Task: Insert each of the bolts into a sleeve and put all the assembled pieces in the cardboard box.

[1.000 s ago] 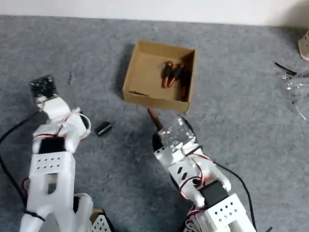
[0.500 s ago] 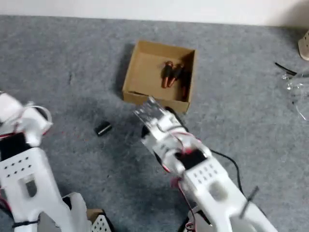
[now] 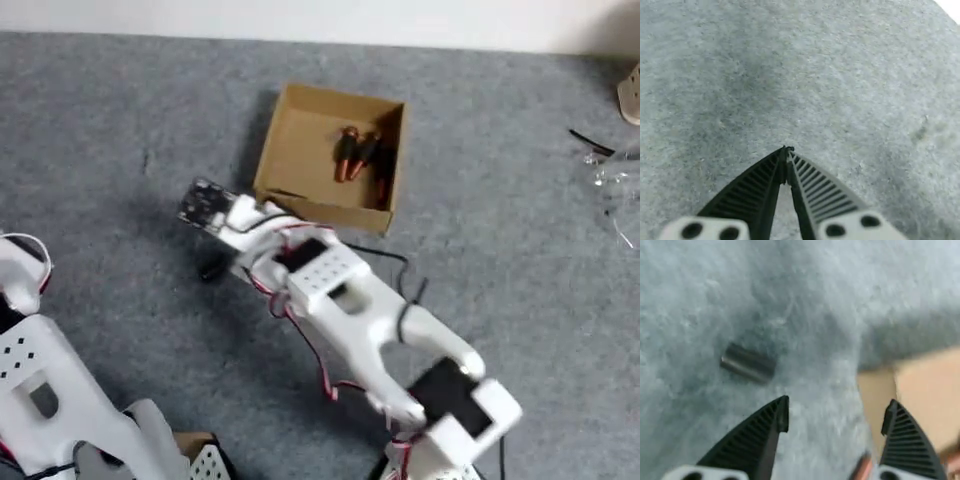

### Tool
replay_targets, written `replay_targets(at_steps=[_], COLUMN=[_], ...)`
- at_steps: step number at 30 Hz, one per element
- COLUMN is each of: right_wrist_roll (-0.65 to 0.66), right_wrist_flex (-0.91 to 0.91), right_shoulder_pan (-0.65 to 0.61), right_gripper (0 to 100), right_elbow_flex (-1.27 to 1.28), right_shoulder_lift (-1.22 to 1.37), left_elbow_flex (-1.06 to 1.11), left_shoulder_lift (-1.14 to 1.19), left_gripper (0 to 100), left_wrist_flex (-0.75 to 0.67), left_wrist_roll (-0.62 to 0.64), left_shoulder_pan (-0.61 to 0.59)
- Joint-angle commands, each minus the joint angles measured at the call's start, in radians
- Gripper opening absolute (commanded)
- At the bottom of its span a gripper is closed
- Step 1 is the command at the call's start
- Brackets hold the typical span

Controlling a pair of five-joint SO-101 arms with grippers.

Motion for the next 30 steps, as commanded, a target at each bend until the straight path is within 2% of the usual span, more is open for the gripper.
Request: replay_targets(at_steps=[1, 11, 18, 30], right_wrist_roll=[0.071, 0.112, 0.112, 0.114], right_wrist_flex=[-0.030, -0.024, 0.053, 0.054], right_shoulder_pan=[-0.044, -0.091, -0.120, -0.122], right_gripper=[28.1, 28.1, 28.1, 28.1], right_elbow_flex=[-0.154, -0.366, -0.366, -0.326], right_shoulder_lift=[0.062, 0.289, 0.294, 0.300], left_elbow_flex=[-0.058, -0.071, -0.070, -0.067], left_shoulder_lift=[-0.012, -0.012, -0.012, -0.012], left_gripper=[1, 1, 1, 1], left_wrist_flex=[0.002, 0.006, 0.006, 0.006], left_wrist_roll=[-0.008, -0.006, -0.006, -0.006], left_shoulder_pan=[-0.005, -0.005, -0.007, -0.007])
